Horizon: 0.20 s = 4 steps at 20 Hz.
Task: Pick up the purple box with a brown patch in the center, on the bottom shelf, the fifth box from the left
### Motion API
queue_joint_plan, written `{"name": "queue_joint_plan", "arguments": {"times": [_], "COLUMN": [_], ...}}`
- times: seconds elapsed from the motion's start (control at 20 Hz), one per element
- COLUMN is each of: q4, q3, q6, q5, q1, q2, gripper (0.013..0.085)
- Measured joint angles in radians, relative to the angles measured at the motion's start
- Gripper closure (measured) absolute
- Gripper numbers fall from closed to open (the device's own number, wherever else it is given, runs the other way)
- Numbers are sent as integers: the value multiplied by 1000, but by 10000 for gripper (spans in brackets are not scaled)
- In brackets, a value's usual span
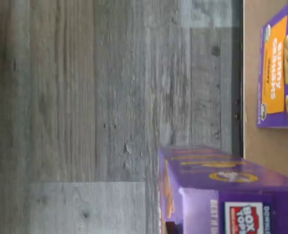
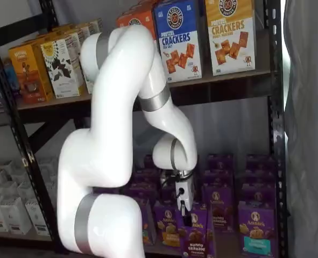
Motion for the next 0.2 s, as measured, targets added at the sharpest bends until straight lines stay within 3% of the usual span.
{"name": "queue_joint_plan", "arguments": {"times": [0.2], "q4": [1], "q3": [45], "q6": [12], "q5": [8], "q1": [12], "q2": [-55], "gripper": [690]}}
